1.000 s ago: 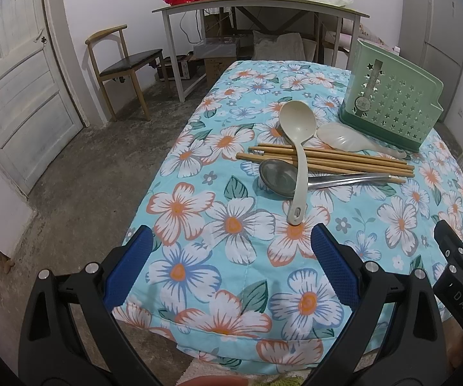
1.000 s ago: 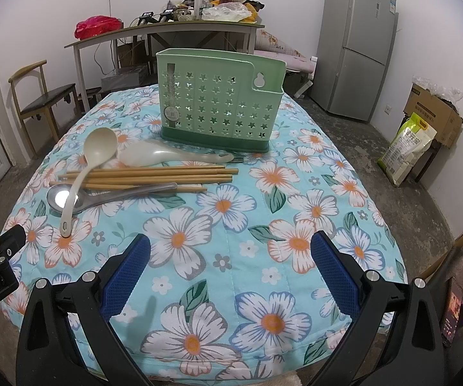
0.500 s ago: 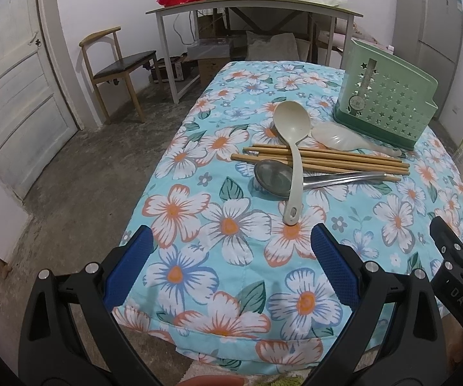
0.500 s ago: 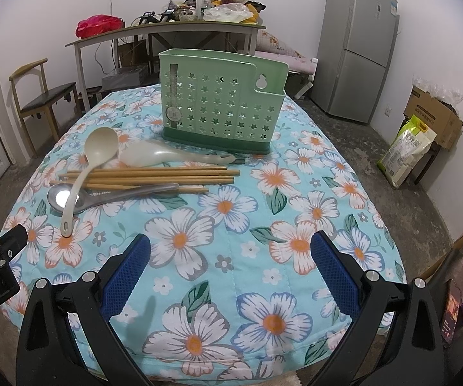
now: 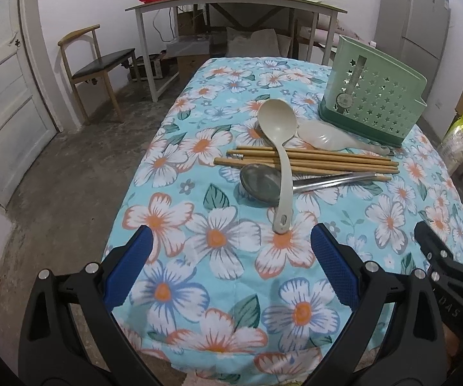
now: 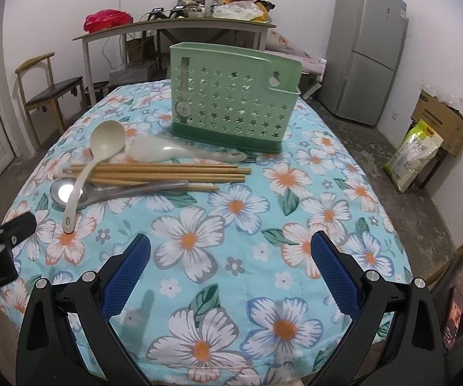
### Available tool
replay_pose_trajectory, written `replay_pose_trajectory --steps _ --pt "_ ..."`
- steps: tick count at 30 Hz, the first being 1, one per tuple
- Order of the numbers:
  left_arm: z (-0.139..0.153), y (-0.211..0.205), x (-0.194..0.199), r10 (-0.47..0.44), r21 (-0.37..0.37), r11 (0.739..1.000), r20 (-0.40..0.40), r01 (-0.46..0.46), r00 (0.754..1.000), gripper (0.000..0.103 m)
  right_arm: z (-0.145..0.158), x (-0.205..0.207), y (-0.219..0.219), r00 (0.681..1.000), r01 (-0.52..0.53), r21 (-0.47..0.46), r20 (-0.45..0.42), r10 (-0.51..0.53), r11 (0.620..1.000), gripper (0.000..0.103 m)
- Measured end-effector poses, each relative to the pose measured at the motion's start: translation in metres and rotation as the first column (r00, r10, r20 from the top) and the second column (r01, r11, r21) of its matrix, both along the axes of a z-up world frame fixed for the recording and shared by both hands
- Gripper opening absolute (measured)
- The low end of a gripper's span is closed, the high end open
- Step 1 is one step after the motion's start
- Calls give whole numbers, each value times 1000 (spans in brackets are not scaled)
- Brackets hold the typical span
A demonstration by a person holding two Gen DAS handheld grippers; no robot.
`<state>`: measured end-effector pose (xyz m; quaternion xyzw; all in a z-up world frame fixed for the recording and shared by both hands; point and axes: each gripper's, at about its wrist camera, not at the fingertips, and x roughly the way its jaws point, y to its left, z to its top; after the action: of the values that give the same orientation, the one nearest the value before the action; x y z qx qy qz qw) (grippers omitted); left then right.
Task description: Organize utensils
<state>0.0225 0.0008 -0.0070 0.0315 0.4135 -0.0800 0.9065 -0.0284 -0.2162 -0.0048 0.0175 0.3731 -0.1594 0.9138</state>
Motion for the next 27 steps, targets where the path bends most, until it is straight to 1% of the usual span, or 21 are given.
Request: replay_pose_trajectory --steps 2,8,11,15,17,20,22,25,26,27 --pt "1 1 6 -14 -18 1000 2 14 1000 95 -3 4 2 1000 -20 4 -7 20 1000 97" --pt "8 5 28 -66 -120 990 26 69 997 95 -14 19 0 996 -78 43 -39 79 996 97" --pt "12 6 38 -86 -175 980 46 93 995 95 -22 29 -1 993 -102 58 -56 105 993 97" --pt "11 6 59 -94 -249 963 27 98 995 95 -36 40 -1 985 -145 87 -85 152 986 97" --pt "12 4 72 -118 -276 954 28 121 993 95 -43 44 0 977 -177 106 -103 187 979 97" --pt "18 -1 95 -138 -251 957 48 146 989 95 -51 46 2 967 -218 120 -106 231 969 97" --pt "22 -8 113 -179 -213 958 74 190 981 95 -54 46 2 964 -237 118 -94 248 964 97" --pt "24 -20 138 -250 -167 952 66 258 966 94 -58 46 -1 962 -249 142 -76 261 958 97" --pt "23 -24 146 -284 -150 945 58 289 957 91 -58 46 -3 962 -250 153 -71 263 956 97" --pt "22 -29 154 -313 -134 939 47 316 949 82 -58 46 -4 962 -252 160 -66 265 954 97"
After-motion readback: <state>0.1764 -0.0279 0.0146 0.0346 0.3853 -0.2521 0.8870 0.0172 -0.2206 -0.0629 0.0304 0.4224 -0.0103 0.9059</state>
